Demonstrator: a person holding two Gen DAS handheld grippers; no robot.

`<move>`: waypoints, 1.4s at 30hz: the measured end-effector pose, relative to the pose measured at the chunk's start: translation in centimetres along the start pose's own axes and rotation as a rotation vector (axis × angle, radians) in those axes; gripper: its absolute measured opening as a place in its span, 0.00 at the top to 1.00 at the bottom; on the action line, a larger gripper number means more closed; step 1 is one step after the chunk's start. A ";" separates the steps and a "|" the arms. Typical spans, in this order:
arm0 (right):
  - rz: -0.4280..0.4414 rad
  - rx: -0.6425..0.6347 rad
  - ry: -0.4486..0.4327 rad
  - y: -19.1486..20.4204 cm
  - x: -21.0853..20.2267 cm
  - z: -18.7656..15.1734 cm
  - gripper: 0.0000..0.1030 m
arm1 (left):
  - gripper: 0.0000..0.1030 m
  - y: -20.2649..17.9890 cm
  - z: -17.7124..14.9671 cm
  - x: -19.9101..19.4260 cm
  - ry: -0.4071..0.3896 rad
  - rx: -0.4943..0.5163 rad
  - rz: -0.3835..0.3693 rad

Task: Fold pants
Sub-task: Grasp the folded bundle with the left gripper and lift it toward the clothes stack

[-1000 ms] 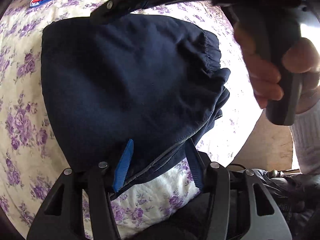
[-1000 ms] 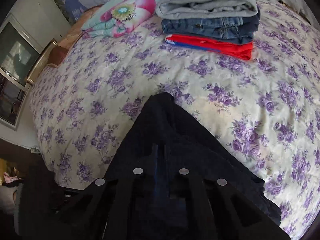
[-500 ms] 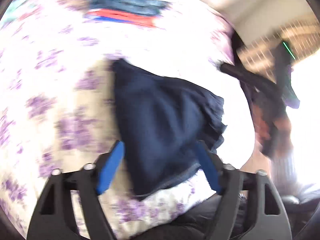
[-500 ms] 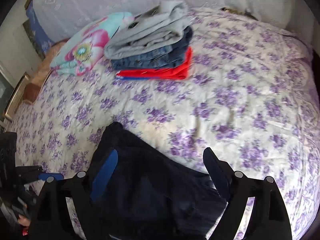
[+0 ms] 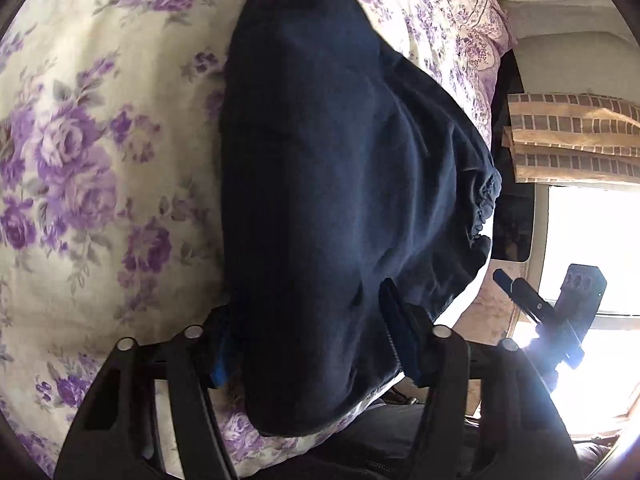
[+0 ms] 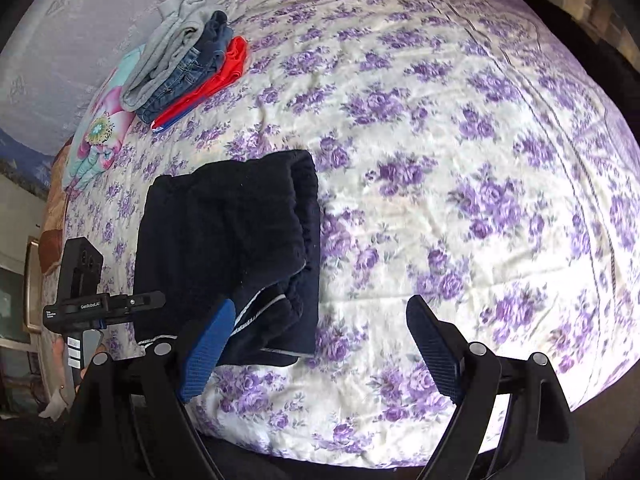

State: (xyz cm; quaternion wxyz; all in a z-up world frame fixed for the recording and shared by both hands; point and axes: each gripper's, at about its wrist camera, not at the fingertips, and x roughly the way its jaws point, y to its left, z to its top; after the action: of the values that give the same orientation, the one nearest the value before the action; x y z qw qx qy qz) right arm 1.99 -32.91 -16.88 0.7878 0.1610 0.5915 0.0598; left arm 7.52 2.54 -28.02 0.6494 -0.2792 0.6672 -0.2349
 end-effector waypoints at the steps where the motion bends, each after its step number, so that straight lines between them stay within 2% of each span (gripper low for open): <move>1: 0.020 0.021 0.006 -0.2 0.3 -0.2 0.15 | 0.59 -1.0 0.0 -0.2 -0.013 0.034 0.039; 2: 0.049 0.040 0.006 -0.2 0.7 -0.4 0.15 | 0.67 -1.5 -0.1 -0.4 -0.026 0.067 0.051; 3: 0.084 0.055 0.003 -0.1 1.2 -0.4 0.15 | 0.69 -2.1 -0.2 -0.5 -0.036 0.097 0.069; 5: 0.120 0.090 0.011 -0.1 2.7 -0.1 0.15 | 0.69 -2.5 -0.3 -0.4 -0.037 0.122 0.107; 8: 0.209 0.165 0.091 -0.2 5.8 0.5 0.15 | 0.69 -2.6 -0.2 -0.3 -0.039 0.123 0.121; 12: 0.190 0.185 0.156 0.0 8.3 0.8 0.15 | 0.69 -2.3 -0.4 -0.5 -0.043 0.127 0.128; 15: 0.237 0.219 0.206 -0.1 9.8 0.7 0.15 | 0.69 -2.5 -0.3 -0.3 -0.045 0.132 0.135; 18: 0.253 0.238 0.207 -0.1 11.0 0.7 0.13 | 0.69 -2.7 -0.4 -0.2 -0.048 0.138 0.151; 19: 0.248 0.230 0.199 0.2 11.0 0.8 0.28 | 0.69 -2.9 -0.5 -0.2 -0.049 0.142 0.159; 20: 0.253 0.204 0.188 0.7 10.8 1.0 0.50 | 0.69 -3.1 -0.5 -0.1 -0.050 0.145 0.166; 22: 0.251 0.152 0.185 1.9 10.5 1.2 0.64 | 0.69 -3.5 -0.7 -0.1 -0.057 0.151 0.188; 25: 0.195 0.057 0.147 4.0 8.7 1.4 0.69 | 0.71 -4.5 -1.0 -0.5 -0.077 0.174 0.221; 28: 0.083 -0.168 0.050 8.9 5.4 1.9 0.70 | 0.75 -6.8 -1.4 -2.4 -0.135 0.220 0.248; 30: 0.076 -0.260 0.006 11.9 3.6 3.2 0.70 | 0.77 -7.8 -0.9 -4.3 -0.184 0.223 0.239; 33: 0.124 -0.331 -0.057 15.3 1.2 7.2 0.70 | 0.77 -9.0 1.3 -8.7 -0.284 0.212 0.220; 36: 0.197 -0.389 -0.131 18.7 -1.4 13.8 0.70 | 0.77 -11.2 5.5 -14.6 -0.395 0.251 0.227; 39: 0.266 -0.412 -0.199 21.6 -3.6 21.8 0.70 | 0.77 -13.6 12.4 -20.5 -0.480 0.284 0.235; 42: 0.299 -0.393 -0.242 24.6 -3.7 30.7 0.70 | 0.76 -15.2 20.2 -24.6 -0.523 0.314 0.258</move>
State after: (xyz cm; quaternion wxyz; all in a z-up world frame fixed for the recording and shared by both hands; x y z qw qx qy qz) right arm 32.51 -16.46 2.08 0.8512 0.0968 0.4400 0.2693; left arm 28.70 9.04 -0.65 0.8583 -0.1398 0.4632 -0.1710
